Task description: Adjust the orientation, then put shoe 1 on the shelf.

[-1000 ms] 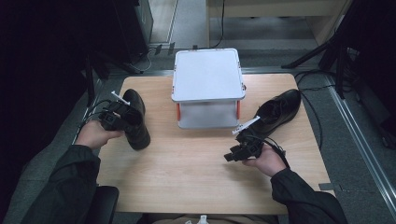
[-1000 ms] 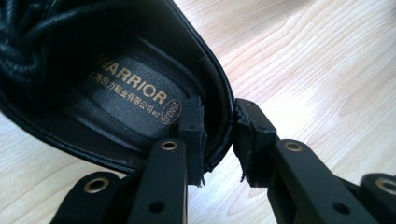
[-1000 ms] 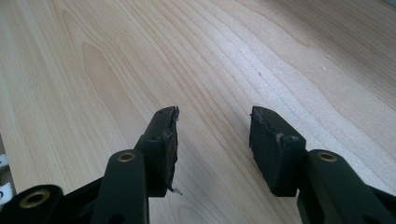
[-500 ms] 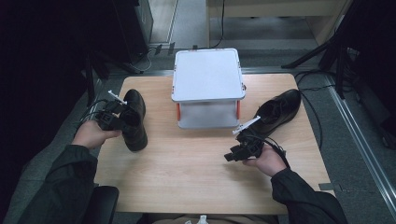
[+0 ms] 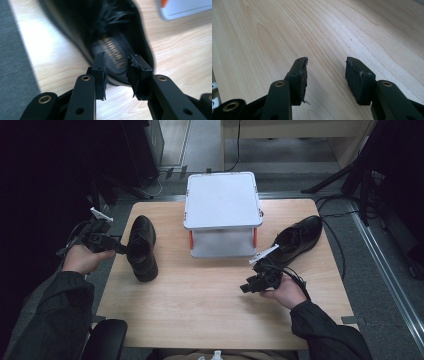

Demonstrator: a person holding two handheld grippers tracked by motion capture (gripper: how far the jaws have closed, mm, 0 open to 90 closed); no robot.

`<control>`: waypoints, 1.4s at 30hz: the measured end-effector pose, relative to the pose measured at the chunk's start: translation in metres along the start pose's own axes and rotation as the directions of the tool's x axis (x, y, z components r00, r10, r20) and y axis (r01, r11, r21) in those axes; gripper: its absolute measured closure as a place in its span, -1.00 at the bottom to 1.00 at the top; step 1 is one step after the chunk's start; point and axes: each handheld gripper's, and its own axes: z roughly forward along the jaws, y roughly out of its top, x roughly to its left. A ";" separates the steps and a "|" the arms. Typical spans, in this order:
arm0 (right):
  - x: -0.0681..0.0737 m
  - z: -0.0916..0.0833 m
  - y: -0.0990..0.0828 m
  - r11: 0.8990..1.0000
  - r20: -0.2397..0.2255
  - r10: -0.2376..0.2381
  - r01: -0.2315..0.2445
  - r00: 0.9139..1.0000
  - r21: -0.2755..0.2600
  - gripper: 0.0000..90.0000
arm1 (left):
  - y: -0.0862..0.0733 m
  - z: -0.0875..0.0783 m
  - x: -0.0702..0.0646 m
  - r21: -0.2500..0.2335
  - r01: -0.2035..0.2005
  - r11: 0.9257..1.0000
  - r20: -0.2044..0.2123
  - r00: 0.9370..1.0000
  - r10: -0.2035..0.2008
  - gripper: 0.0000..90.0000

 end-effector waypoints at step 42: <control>0.000 0.002 0.001 1.000 -0.001 -0.015 0.015 1.000 0.010 0.21 | 0.028 0.048 0.033 0.094 0.334 0.938 -0.059 0.942 -0.330 0.85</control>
